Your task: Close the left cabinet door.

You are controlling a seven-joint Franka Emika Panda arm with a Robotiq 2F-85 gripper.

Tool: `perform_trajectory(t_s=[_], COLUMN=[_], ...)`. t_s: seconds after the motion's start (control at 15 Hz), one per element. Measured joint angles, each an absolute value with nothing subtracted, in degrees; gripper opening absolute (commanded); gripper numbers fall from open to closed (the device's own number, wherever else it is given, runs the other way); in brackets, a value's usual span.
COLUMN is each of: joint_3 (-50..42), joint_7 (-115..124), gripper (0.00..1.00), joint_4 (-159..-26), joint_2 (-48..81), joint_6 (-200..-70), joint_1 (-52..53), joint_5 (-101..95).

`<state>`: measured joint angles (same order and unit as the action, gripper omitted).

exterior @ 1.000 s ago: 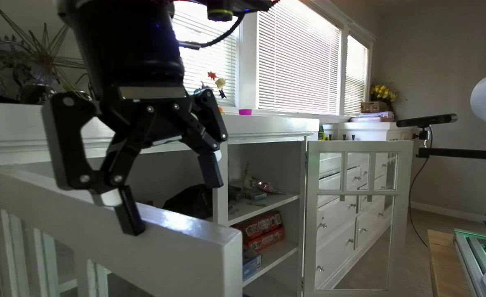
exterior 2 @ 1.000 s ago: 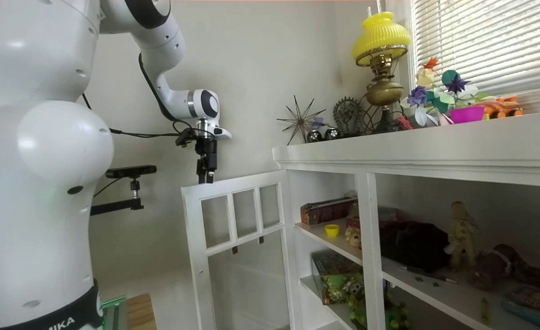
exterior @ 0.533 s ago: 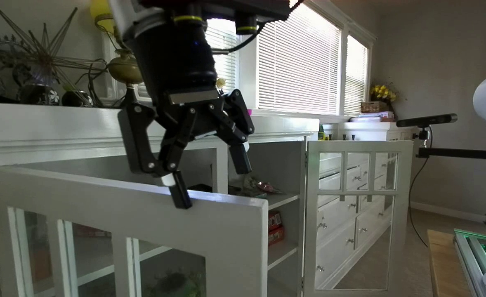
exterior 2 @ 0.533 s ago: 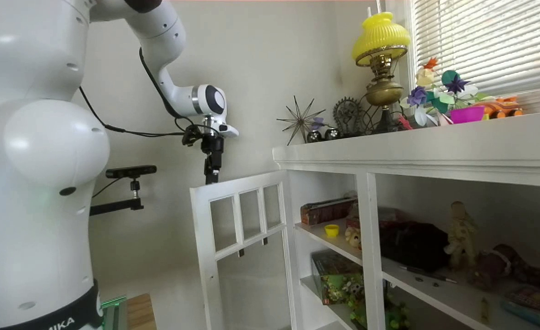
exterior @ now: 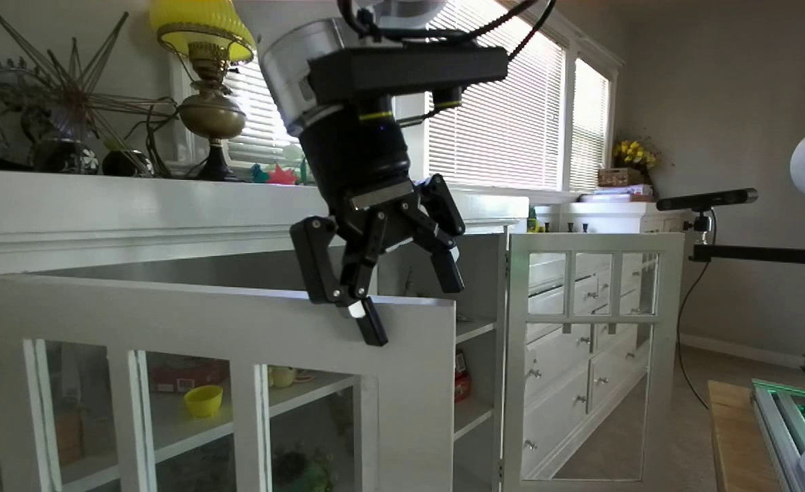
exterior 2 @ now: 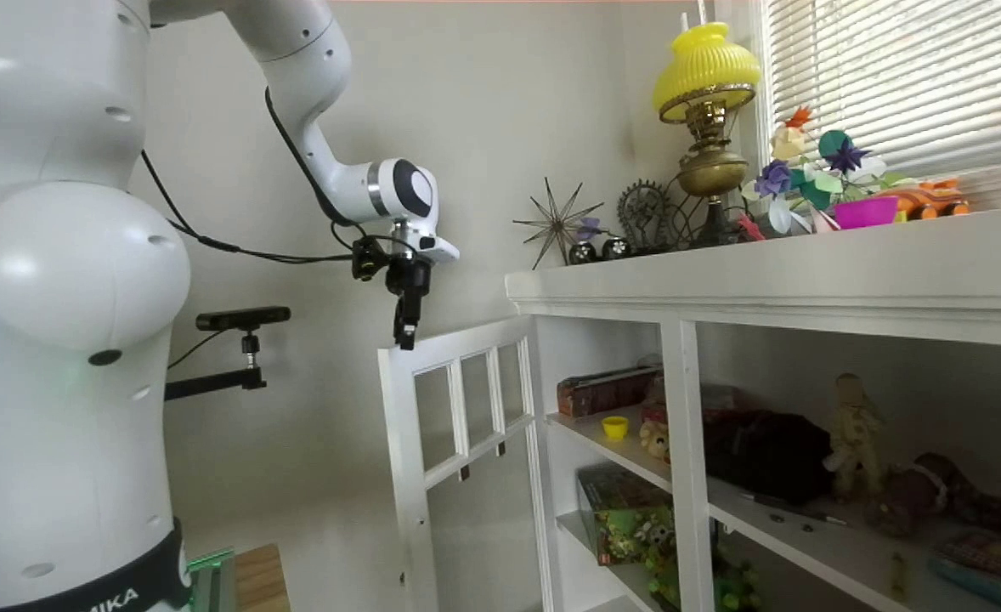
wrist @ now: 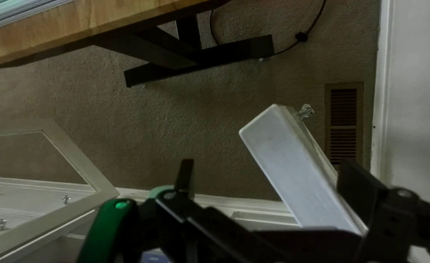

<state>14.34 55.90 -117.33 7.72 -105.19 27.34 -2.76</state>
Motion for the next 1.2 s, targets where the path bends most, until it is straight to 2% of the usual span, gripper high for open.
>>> perform_trajectory(t_s=[1.2], joint_3=[14.1], joint_7=[58.3], gripper=[1.00], joint_4=[-127.6], joint_2=[-3.6], joint_6=[-105.3], joint_1=[16.6], joint_5=[-4.0])
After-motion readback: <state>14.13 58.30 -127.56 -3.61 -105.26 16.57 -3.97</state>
